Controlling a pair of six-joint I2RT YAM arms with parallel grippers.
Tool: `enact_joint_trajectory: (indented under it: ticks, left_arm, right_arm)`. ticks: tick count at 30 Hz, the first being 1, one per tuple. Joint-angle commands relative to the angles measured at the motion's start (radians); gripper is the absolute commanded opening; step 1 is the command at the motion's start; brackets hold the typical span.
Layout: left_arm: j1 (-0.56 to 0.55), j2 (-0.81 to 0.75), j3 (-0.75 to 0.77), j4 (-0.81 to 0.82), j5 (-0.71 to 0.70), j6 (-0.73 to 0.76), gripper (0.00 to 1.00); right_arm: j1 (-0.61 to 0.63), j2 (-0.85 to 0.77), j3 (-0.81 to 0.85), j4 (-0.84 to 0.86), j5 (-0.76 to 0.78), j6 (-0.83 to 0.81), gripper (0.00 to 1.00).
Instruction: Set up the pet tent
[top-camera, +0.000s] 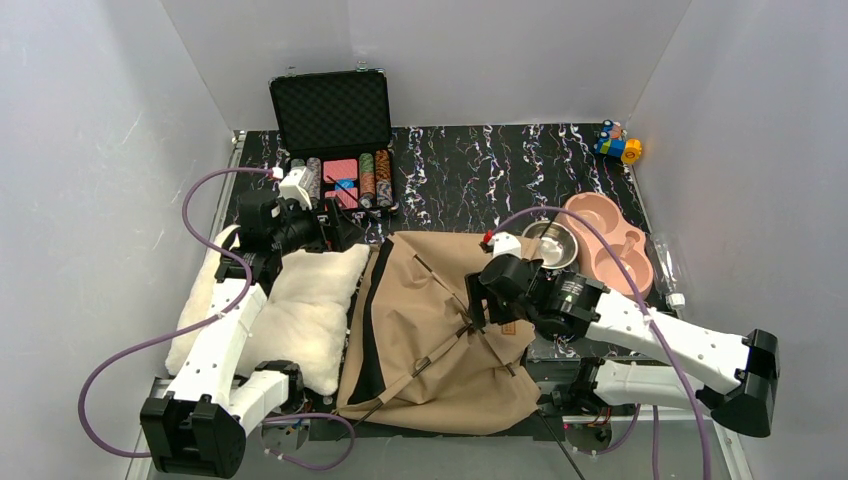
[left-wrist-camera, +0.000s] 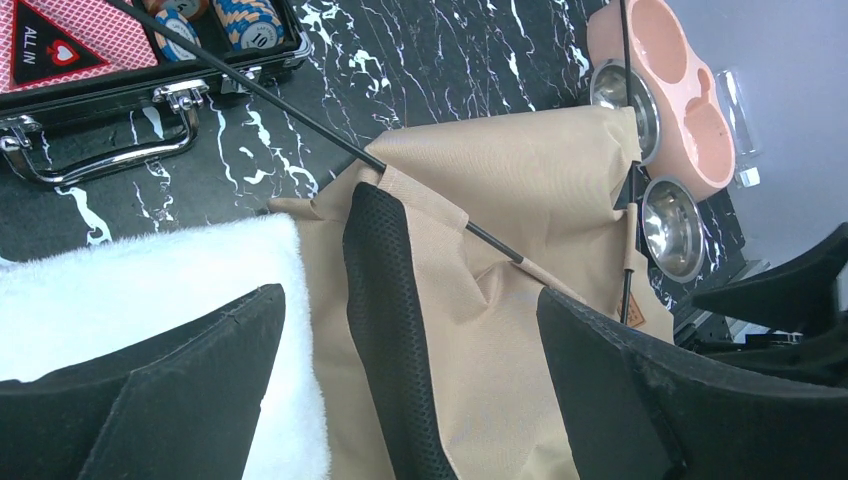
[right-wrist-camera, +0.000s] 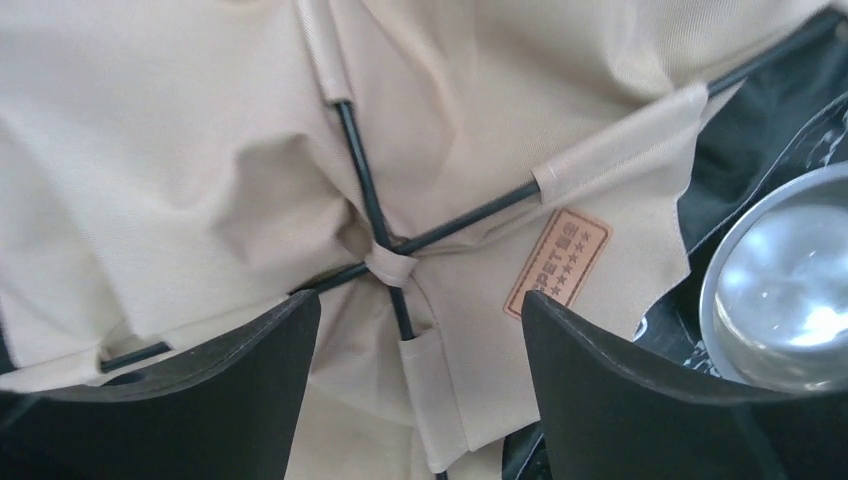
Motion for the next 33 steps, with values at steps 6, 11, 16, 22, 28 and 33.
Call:
enact_joint_trajectory:
  ticks: [6, 11, 16, 22, 28, 33]
  left_arm:
    - [-0.005, 0.026, -0.009, -0.013, -0.056, -0.037, 0.98]
    - [-0.005, 0.071, 0.007, -0.011, -0.059, -0.055, 0.98]
    - [-0.005, 0.079, -0.024, 0.019, -0.011, -0.074, 0.98]
    - [-0.054, 0.158, -0.031, 0.043, 0.054, -0.088, 0.95]
    - [-0.109, 0.255, -0.012, 0.015, 0.04, -0.081, 0.88]
    - [-0.136, 0.311, 0.004, -0.006, 0.016, -0.073, 0.78]
  right_arm:
    - [-0.034, 0.173, 0.237, 0.19, 0.058, -0.272, 0.81]
    - [-0.075, 0.395, 0.353, 0.298, -0.014, -0.397, 0.69]
    - [-0.102, 0.577, 0.468, 0.329, -0.086, -0.464, 0.55]
    - [-0.11, 0.704, 0.523, 0.35, -0.145, -0.486, 0.46]
    - [-0.116, 0.746, 0.526, 0.371, -0.155, -0.495, 0.4]
    - [-0.121, 0.764, 0.529, 0.373, -0.147, -0.502, 0.37]
